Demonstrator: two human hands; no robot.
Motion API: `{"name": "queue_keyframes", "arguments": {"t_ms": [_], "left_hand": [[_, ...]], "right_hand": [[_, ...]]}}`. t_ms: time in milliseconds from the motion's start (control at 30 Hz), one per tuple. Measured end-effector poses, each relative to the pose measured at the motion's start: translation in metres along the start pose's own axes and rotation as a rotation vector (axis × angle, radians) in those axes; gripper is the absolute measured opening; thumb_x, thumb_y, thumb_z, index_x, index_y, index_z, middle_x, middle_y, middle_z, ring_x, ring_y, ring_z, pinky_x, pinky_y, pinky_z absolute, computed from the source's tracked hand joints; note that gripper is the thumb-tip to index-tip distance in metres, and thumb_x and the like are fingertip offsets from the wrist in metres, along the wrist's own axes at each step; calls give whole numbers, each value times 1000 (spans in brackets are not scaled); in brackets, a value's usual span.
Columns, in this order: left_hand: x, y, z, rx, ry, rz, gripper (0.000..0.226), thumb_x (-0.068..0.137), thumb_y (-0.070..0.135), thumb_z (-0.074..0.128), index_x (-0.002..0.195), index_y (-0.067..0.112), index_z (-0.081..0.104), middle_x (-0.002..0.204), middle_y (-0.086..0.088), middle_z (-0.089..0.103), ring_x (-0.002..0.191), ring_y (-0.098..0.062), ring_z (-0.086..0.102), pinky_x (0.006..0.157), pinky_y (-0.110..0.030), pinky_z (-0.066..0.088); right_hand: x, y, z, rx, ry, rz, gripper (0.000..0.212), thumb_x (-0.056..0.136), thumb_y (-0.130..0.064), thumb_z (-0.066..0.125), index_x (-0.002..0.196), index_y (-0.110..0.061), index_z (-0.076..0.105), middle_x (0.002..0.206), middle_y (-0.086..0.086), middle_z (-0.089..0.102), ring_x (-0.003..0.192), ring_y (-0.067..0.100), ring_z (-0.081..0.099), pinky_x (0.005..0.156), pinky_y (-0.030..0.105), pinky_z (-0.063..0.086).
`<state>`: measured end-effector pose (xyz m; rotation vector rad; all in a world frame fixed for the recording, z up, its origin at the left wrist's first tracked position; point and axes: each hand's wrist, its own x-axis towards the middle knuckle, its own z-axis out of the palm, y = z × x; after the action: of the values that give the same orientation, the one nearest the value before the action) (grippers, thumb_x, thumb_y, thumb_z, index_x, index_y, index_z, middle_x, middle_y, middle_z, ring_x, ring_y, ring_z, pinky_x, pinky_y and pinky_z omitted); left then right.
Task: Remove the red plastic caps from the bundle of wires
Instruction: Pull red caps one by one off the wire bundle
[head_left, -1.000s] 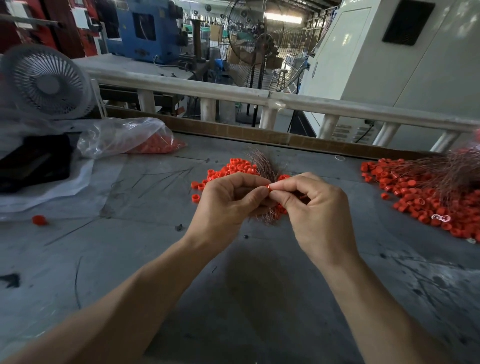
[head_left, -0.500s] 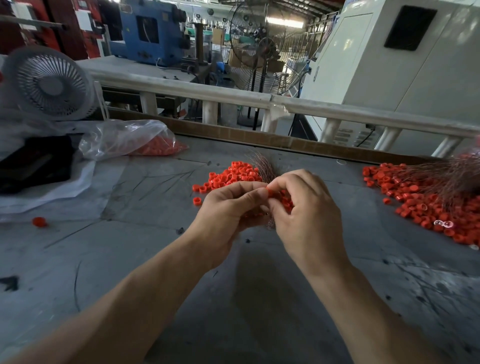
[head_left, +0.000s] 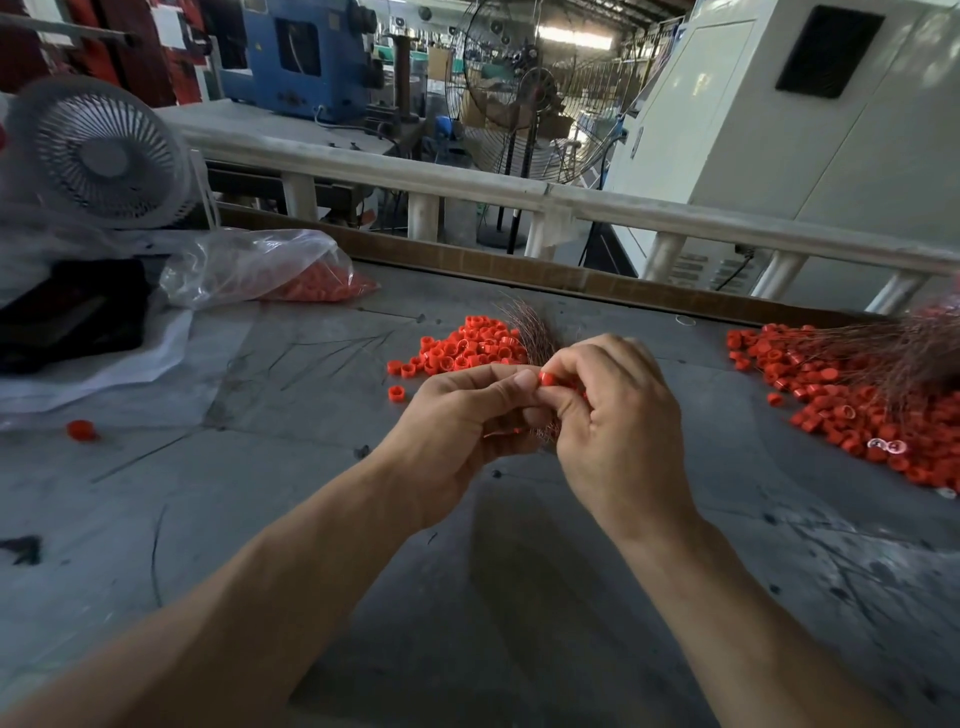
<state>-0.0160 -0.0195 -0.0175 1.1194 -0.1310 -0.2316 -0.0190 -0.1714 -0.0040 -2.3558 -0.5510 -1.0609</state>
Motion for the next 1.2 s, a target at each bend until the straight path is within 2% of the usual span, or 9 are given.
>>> {"name": "queue_keyframes", "arguments": {"t_ms": [133, 367, 500, 633, 733, 833, 1000, 1133, 1200], "left_hand": [[-1, 3, -2, 2, 11, 21, 29, 89, 20, 66, 110, 0, 68, 96, -20, 61, 84, -23, 61, 76, -32, 55], [-1, 8, 0, 34, 9, 114, 31, 85, 16, 68, 109, -3, 65, 95, -22, 53, 93, -33, 50, 87, -45, 45], [1, 9, -1, 31, 33, 119, 35, 86, 10, 68, 116, -8, 62, 97, -22, 54, 81, -24, 57, 83, -41, 48], [3, 7, -3, 58, 46, 108, 32, 81, 10, 71, 111, 0, 66, 95, -19, 58, 80, -23, 58, 83, -41, 51], [2, 4, -4, 130, 48, 97, 34, 77, 15, 73, 108, 2, 69, 96, -17, 65, 87, -27, 59, 79, -37, 53], [2, 3, -5, 168, 58, 102, 30, 79, 15, 72, 106, 3, 71, 95, -15, 67, 88, -27, 59, 79, -36, 54], [3, 1, -2, 246, 99, 122, 18, 89, 4, 67, 107, -1, 69, 85, -11, 66, 76, -19, 60, 70, -31, 55], [2, -1, -1, 443, 123, 157, 12, 93, 7, 65, 104, 3, 71, 85, -14, 69, 72, -20, 61, 64, -28, 54], [1, -1, -1, 506, 136, 170, 11, 94, 10, 65, 102, 7, 72, 89, -17, 73, 72, -18, 63, 63, -26, 53]], "right_hand": [[3, 1, -3, -32, -23, -73, 8, 86, -14, 78, 87, -11, 71, 89, -2, 67, 89, 20, 59, 76, 30, 49], [3, 5, -6, 91, -60, -46, 24, 84, -10, 80, 106, -18, 73, 106, -6, 63, 88, 5, 57, 71, 27, 55], [2, 6, -5, 228, -55, 20, 33, 84, 1, 76, 113, -15, 71, 115, -5, 61, 85, 5, 59, 76, 29, 58], [1, 9, -6, 237, -40, 73, 28, 89, 0, 72, 113, -14, 72, 117, -4, 60, 89, 7, 62, 80, 29, 59], [1, 14, -7, 165, -107, 50, 14, 90, -4, 72, 102, -12, 76, 107, -2, 67, 95, 15, 65, 82, 36, 57], [3, 18, -10, 95, -148, 47, 5, 89, -12, 75, 92, -16, 77, 94, -6, 69, 90, 16, 65, 75, 39, 56], [6, 20, -14, -50, -195, -4, 3, 88, -21, 76, 90, -24, 76, 91, -8, 65, 90, 14, 61, 70, 28, 49], [11, 36, -22, -115, -196, 88, 4, 90, -25, 75, 90, -29, 75, 87, -10, 59, 77, 11, 55, 62, 27, 44], [12, 47, -28, -203, -212, 176, 4, 91, -28, 72, 90, -31, 75, 83, -11, 61, 75, 16, 59, 62, 29, 44]]}}
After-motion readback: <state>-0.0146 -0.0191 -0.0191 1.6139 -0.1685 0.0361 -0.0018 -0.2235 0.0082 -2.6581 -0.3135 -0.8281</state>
